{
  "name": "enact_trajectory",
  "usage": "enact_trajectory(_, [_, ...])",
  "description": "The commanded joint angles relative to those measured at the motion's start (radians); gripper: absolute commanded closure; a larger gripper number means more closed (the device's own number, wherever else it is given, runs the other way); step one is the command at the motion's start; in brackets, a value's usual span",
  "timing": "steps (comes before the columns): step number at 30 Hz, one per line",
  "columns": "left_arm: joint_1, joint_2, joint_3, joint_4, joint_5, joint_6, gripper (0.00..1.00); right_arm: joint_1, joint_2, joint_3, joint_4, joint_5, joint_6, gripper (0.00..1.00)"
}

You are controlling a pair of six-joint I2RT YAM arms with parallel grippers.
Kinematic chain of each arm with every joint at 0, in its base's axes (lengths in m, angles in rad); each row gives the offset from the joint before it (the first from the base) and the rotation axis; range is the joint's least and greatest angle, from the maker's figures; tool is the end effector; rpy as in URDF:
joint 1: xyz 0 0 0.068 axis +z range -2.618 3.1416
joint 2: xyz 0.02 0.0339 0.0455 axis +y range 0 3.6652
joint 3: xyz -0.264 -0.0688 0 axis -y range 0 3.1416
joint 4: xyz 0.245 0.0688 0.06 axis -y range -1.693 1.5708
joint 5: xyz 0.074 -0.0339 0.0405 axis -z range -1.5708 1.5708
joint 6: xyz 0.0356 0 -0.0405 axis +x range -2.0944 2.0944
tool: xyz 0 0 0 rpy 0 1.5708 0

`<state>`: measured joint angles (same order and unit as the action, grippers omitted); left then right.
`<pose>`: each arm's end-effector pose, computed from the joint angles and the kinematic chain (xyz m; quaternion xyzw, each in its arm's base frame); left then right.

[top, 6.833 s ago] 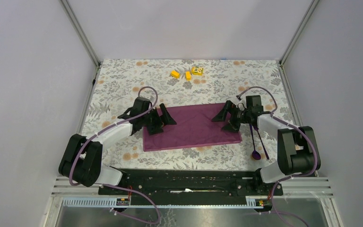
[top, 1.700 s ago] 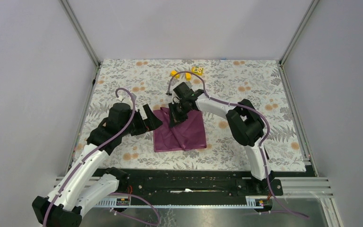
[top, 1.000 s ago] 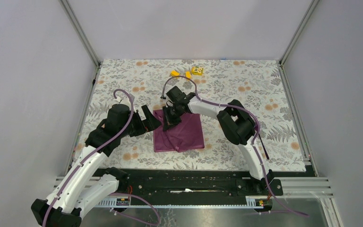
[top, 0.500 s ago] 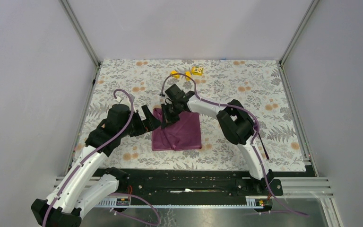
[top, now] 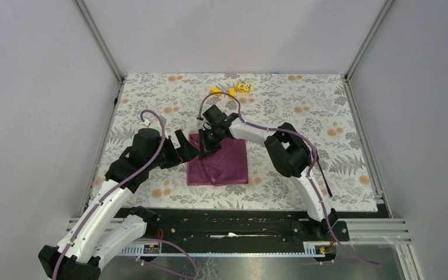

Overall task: Fold the napkin into a case and place the utensils inside
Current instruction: Fold the rectangle-folded napkin at the center of the board.

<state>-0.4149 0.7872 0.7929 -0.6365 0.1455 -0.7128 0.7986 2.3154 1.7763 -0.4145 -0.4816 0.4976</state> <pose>0.1503 -0.0718 0.2975 -0.0994 0.8843 -0.2962 0.3471 0.3378 0.3704 0.1473 -0.2103 0.9040 0.3592 0.0980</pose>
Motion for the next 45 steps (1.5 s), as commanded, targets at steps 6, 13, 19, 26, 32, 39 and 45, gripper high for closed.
enact_trajectory(6, [0.004, -0.024, 0.015, 0.018, 0.012, -0.011, 0.01, 0.010, -0.011, 0.052, -0.007, 0.019, 0.015, 0.98])
enact_trajectory(13, [0.004, -0.024, 0.014, 0.017, 0.016, -0.011, 0.01, 0.012, -0.031, 0.055, -0.007, 0.017, 0.020, 0.97])
enact_trajectory(19, [0.004, -0.027, 0.014, 0.015, 0.014, -0.011, 0.01, 0.011, -0.036, 0.058, -0.007, 0.008, 0.025, 0.97])
enact_trajectory(26, [0.004, -0.031, 0.013, 0.011, 0.011, -0.013, 0.01, 0.011, -0.072, 0.051, -0.007, 0.005, 0.029, 0.97])
enact_trajectory(32, [0.004, -0.027, 0.014, 0.011, 0.010, -0.010, 0.01, 0.011, -0.070, 0.050, -0.001, 0.009, 0.034, 0.96])
enact_trajectory(39, [0.004, -0.021, 0.017, 0.011, 0.011, -0.007, 0.01, 0.011, -0.020, 0.078, 0.018, 0.008, 0.044, 0.83])
enact_trajectory(45, [0.004, -0.012, -0.002, 0.021, 0.002, -0.006, 0.01, 0.009, 0.016, 0.155, 0.037, -0.051, 0.090, 0.52])
